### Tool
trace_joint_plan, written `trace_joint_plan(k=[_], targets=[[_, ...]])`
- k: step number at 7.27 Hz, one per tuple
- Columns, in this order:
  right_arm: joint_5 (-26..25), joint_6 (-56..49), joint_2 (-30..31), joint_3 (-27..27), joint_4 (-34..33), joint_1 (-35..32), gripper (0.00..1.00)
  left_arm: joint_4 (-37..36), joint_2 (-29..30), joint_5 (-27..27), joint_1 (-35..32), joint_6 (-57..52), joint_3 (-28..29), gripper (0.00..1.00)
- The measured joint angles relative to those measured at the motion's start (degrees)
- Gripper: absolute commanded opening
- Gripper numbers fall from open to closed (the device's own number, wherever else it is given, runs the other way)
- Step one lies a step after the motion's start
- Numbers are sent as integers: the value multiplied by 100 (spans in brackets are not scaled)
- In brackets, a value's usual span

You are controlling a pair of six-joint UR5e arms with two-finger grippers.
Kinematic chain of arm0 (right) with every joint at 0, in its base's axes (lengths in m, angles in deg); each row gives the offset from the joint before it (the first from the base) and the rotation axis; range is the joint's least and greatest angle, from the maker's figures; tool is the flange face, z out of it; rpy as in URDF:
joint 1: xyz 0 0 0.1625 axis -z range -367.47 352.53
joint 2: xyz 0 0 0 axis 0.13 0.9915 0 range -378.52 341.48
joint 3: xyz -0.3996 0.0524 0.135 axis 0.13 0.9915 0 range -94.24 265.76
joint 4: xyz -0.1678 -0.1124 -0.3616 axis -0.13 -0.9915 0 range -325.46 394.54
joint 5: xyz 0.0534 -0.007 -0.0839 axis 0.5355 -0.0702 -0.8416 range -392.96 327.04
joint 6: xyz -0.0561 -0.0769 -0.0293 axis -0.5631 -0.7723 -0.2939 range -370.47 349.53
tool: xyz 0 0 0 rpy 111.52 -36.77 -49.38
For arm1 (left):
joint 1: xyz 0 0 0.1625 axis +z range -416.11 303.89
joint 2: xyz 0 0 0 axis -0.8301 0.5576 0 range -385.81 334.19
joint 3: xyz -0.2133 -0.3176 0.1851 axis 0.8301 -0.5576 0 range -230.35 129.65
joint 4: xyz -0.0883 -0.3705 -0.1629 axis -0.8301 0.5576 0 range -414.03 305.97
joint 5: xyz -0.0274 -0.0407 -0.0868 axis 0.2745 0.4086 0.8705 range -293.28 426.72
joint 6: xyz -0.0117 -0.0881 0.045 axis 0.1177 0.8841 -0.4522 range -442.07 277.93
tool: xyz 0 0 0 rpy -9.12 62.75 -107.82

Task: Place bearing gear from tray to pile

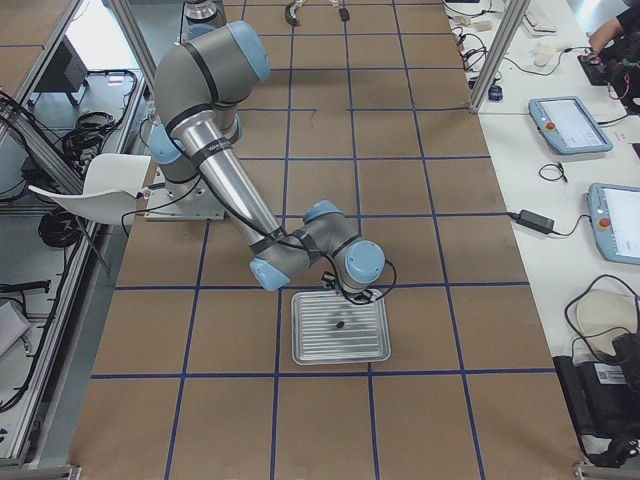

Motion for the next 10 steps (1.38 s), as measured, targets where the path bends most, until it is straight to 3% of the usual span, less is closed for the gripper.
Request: trace_joint_plan(k=[1,3,7,10], targets=[[41,357,146,-8,173,-162,0,0,1,0,3,0,0,100],[257,1832,321,-52,340,-1106,0,0,2,-2,6,0,0,100],[966,6457,390,-107,141,-3956,0,8,-4,-6,7,-9,0,100],[1077,9452,368,-281,-366,-5752,0,3,-4,-7,7,-21,0,100]])
